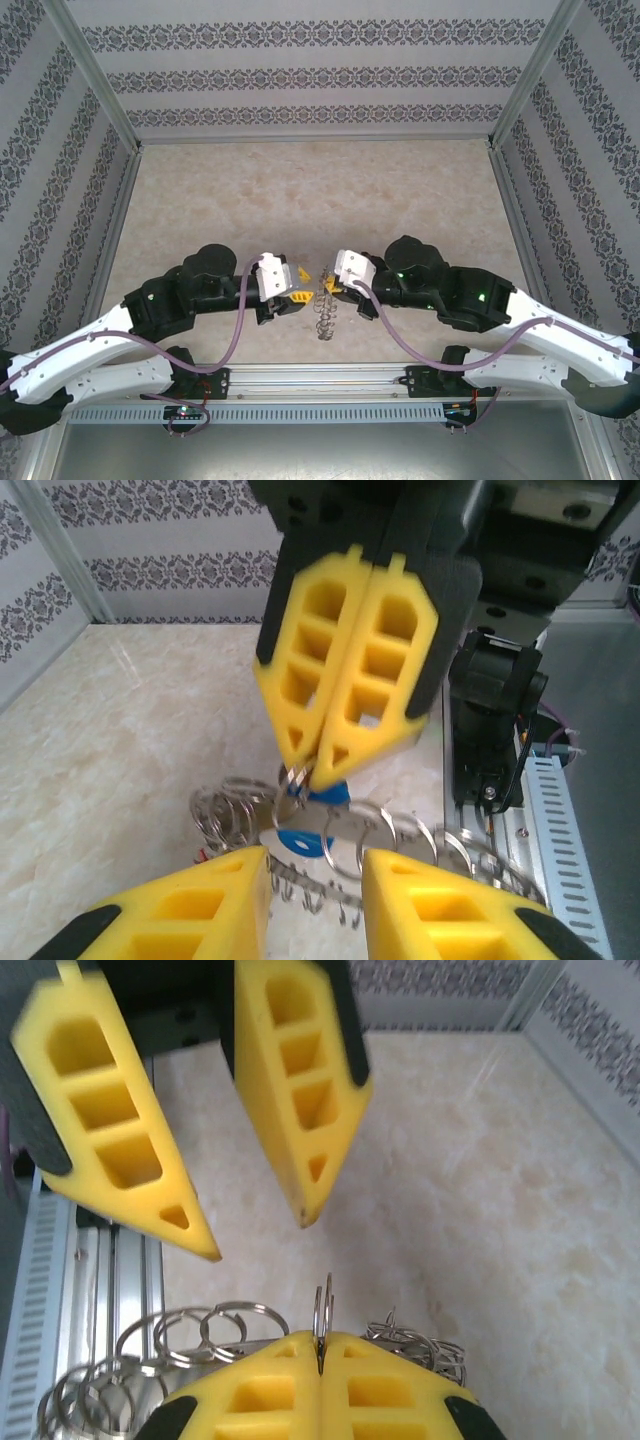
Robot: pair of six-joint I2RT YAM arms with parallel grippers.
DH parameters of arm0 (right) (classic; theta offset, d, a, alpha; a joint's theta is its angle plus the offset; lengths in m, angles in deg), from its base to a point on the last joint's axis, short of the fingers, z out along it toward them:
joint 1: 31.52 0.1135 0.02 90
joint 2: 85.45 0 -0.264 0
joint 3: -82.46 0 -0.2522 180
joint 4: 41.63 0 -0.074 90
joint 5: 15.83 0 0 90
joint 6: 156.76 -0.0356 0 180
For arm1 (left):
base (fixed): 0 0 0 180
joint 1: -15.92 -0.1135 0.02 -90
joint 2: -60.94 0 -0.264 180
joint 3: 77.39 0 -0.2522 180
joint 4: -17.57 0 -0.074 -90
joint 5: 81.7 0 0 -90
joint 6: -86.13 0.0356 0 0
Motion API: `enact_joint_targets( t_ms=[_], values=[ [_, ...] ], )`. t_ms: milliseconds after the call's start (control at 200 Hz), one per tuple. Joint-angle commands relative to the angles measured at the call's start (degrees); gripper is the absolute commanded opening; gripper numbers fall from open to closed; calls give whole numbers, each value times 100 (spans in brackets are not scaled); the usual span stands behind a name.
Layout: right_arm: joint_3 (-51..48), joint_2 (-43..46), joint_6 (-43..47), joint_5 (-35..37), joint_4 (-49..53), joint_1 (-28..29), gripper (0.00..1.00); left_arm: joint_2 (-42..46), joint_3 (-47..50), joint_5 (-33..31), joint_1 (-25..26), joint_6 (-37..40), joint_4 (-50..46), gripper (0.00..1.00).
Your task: Put the keys on the keyring
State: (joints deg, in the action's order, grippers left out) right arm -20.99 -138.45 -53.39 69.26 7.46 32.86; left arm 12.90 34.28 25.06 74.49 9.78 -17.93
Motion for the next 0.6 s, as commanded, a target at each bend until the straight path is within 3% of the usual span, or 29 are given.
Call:
enact_joint_targets(
  t_ms=[0,595],
  values=[
    [248,-55,51,-11,314,55,0,-106,-255,-233,110,406,-62,30],
    [314,-104,53,-608,344,52,0,-608,-368,65,214,709,42,28]
  ],
)
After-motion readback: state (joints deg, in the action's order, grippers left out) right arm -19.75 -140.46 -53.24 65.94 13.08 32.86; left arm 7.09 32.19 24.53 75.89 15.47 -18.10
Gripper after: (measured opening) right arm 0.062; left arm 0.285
